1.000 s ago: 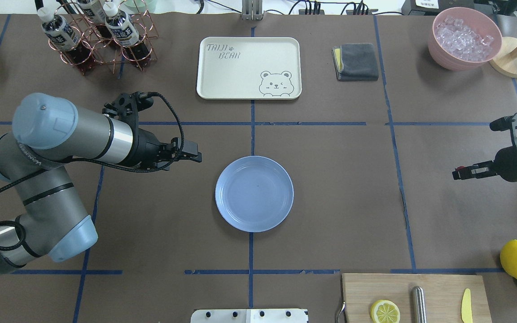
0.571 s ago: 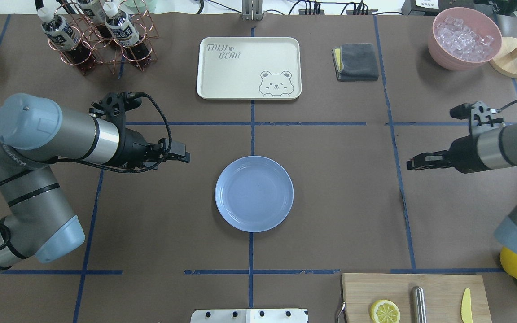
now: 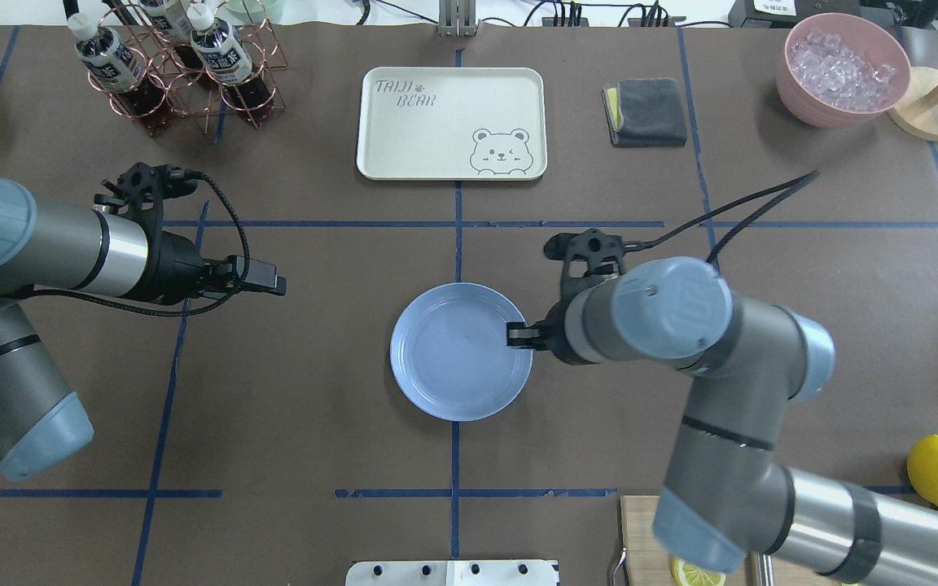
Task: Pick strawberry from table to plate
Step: 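Carry the strawberry with the right gripper over the blue plate, then lower the strawberry onto the plate and open the right gripper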
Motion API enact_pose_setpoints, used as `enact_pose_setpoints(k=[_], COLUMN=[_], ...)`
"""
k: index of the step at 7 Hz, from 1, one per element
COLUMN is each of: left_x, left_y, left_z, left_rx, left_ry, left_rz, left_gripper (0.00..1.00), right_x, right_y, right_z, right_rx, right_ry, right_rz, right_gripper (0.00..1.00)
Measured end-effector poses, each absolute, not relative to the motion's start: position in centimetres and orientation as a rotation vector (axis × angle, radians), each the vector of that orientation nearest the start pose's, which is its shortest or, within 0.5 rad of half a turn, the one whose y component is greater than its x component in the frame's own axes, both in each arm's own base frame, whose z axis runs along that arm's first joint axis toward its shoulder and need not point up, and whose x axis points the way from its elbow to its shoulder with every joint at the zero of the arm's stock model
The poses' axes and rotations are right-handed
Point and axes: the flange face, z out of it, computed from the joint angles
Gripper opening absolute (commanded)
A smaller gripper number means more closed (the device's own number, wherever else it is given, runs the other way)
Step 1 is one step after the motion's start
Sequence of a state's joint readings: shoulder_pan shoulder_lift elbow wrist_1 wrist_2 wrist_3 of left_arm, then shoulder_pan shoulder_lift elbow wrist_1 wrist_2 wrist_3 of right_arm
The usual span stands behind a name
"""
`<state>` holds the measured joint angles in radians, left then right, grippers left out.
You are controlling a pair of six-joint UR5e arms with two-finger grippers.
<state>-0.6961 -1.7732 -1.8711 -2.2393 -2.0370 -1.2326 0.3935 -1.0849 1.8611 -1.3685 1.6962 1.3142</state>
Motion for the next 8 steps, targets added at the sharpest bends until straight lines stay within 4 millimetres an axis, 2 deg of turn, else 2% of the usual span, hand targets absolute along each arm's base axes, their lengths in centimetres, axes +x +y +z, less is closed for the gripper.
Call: enact_pose_setpoints(k=[1, 3, 5, 8], left_x=[36.2, 35.4, 35.1, 35.1], left_y=[-42.0, -42.0, -41.9, -41.9], left_z=[33.5, 34.1, 34.2, 34.2], left_rx=[0.211, 0.212, 0.212, 0.212], left_ry=[1.195, 1.185, 1.184, 1.184], left_rz=[-0.043, -0.053, -0.055, -0.057], left_gripper=[1.00, 1.00, 1.00, 1.00], right_x=[-55.6, -61.0, -62.5, -62.9], right_y=[-33.2, -33.5, -34.0, -34.4], right_z=[21.0, 18.3, 18.4, 19.3], right_rx=[0.200, 0.192, 0.186, 0.180], right_ry=[-0.934, -0.877, -0.820, -0.787], right_rz=[0.103, 0.151, 0.164, 0.173], right_gripper=[0.00, 0.00, 0.00, 0.00])
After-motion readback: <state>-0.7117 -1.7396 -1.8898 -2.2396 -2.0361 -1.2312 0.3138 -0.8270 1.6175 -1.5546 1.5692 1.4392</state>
